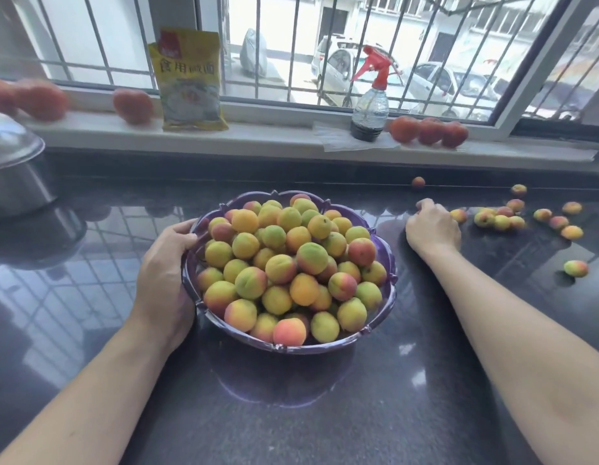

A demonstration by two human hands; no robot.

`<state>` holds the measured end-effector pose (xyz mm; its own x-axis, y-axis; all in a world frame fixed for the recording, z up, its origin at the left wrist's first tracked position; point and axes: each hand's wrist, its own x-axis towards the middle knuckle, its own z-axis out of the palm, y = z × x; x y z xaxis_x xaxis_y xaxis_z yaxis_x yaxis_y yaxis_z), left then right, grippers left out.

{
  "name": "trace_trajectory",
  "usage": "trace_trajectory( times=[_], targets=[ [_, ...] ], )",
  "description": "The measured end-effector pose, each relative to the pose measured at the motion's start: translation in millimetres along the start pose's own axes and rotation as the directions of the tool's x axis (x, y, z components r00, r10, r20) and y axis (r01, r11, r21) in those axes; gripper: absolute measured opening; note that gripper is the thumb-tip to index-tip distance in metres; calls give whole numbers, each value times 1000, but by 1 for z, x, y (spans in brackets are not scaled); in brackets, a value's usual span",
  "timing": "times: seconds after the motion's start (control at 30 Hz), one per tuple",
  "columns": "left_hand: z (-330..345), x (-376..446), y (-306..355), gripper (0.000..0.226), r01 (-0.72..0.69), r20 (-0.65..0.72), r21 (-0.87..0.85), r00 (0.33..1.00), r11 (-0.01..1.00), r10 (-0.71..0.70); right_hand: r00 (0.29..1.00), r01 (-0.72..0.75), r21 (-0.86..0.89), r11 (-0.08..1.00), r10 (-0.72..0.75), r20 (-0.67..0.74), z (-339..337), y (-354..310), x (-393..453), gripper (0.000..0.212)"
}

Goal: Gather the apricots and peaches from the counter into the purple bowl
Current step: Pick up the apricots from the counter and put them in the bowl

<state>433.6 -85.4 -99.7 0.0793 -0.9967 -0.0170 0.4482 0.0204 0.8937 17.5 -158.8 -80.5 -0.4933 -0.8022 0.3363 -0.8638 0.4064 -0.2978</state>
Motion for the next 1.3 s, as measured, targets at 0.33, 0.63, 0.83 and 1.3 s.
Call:
trace_trajectory(
  times=[0.33, 0.63, 0.83, 1.3],
  targets=[
    [9, -8, 8, 49, -13, -10, 25, 1000, 1000, 14, 998, -7, 448, 894, -20, 55, -15, 3, -26, 25],
    [23, -24, 18, 47, -63, -58, 73, 996, 995, 67, 960, -276, 858, 432, 86, 266, -53, -7, -99, 20],
    [26, -34, 20, 59, -140, -64, 54, 988, 989, 144, 993, 84, 890, 448, -114, -36, -128, -44, -174, 21],
    [31, -49, 22, 54, -198, -146, 133, 965, 971, 216, 850, 459, 580, 673, -523, -66, -120, -65, -225, 26]
  ],
)
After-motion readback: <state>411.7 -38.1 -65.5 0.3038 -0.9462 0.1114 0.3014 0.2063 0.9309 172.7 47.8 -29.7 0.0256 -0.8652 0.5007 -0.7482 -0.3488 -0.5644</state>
